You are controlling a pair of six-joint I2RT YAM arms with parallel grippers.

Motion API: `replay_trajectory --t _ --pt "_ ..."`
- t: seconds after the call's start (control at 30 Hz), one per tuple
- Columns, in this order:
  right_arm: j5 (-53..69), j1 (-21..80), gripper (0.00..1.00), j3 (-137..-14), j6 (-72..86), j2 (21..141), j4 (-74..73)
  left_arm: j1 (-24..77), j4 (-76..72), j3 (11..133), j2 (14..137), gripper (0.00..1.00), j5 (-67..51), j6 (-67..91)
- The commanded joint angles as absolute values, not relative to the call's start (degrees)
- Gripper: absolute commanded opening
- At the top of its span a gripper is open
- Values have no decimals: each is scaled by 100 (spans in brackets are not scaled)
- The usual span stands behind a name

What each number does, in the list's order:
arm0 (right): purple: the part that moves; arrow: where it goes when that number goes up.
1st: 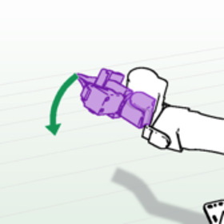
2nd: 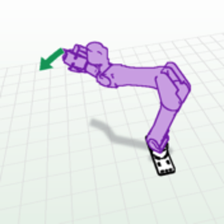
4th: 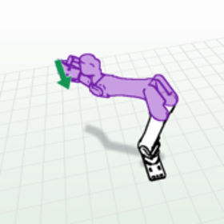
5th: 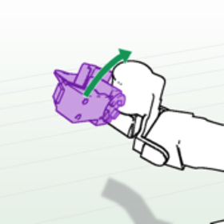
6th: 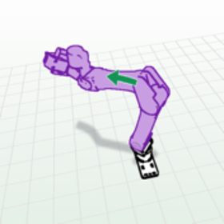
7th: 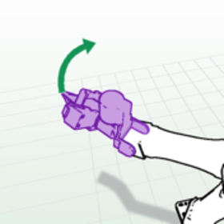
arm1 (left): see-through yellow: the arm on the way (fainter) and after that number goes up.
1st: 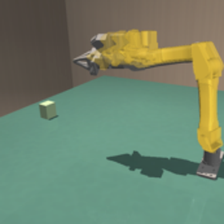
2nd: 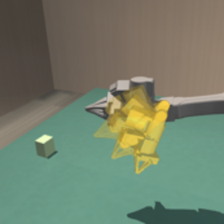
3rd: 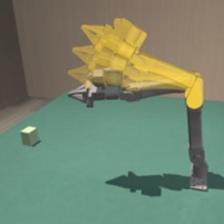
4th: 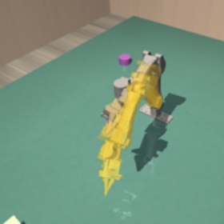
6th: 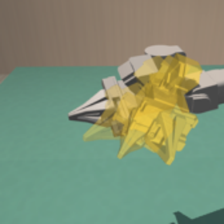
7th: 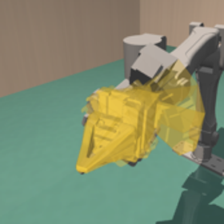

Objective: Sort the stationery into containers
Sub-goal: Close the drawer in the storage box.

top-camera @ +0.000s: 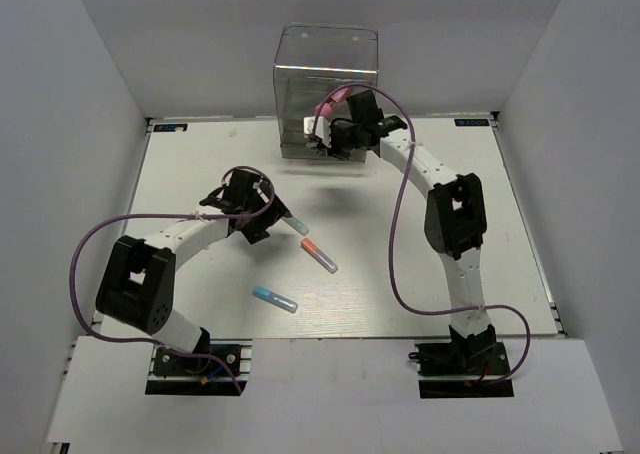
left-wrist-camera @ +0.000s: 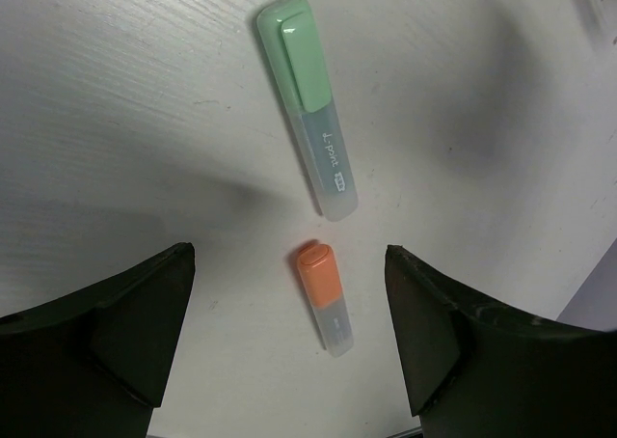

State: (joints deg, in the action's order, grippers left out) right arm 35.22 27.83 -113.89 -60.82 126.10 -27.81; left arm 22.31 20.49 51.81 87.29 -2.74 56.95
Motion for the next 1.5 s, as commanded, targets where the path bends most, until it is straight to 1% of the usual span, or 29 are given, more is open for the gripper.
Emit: replay_trajectory --t 0.0,0.07,0.2,0.37,0.47,0.53,0.63,0.67,0.77,0.87,0.9,1.0,1.2,1.23,1.27,1.33,1.37,1.4,1.43,1.47 --pt "3622 2769 0 -11935 -6284 13094 -3471 2215 1925 5370 8701 89 -369 5616" --pt "3412 2769 0 -12041 -6276 13192 -3420 2215 1925 5370 8753 89 -422 5616" --pt "2867 2786 0 -11901 -5881 13367 -2718 2215 1978 5370 8754 89 -422 5669" --pt "2286 2786 0 -11936 -5599 13518 -2260 2215 1978 5370 8754 89 -369 5721" --pt "1847 2786 0 -11813 -5275 13500 -1541 2215 1741 5440 8815 89 -422 5774" --pt "1382 2804 0 -11742 -5186 13526 -1310 2215 1531 5502 8877 89 -474 5844" --pt "1152 2786 0 -11804 -5054 13596 -994 2215 1196 5625 9044 88 -545 5976" --pt "1099 2786 0 -11812 -5054 13588 -889 2215 934 5695 9131 86 -623 6029" --pt "1011 2769 0 -11795 -5062 13588 -826 2215 407 5810 9333 84 -624 6248" --pt "871 2786 0 -11760 -5045 13623 -722 2215 -234 5862 9561 76 -572 6564" --pt "844 2777 0 -11768 -5019 13632 -677 2215 -437 5862 9615 70 -571 6635" --pt "677 2760 0 -11725 -4983 13614 -633 2215 -1185 5862 9869 65 -440 6934" --pt "614 2707 0 -11426 -4975 13474 -554 2215 -2248 6240 10493 63 -334 7216" --pt "754 2707 0 -11365 -4940 13308 -658 2215 -2363 6301 10607 63 -334 7285" --pt "1156 2690 0 -11208 -4931 13211 -816 2215 -2486 6432 10843 63 -334 7286" --pt "1852 2628 0 -10760 -4809 12651 -827 2215 -2785 6582 11099 62 -281 7523" --pt "1985 2619 3 -10166 -4764 12508 -817 2215 -2891 6757 11231 62 -281 7593" --pt "2230 2584 12 -9934 -4738 12168 -800 2215 -3005 6854 11502 60 -229 7681" --pt "2302 2593 24 -9714 -4528 11999 -661 2215 -3154 6960 11653 59 -229 7743" --pt "2320 2575 35 -9494 -4448 11527 -520 2215 -3207 7187 11811 56 -229 7804"
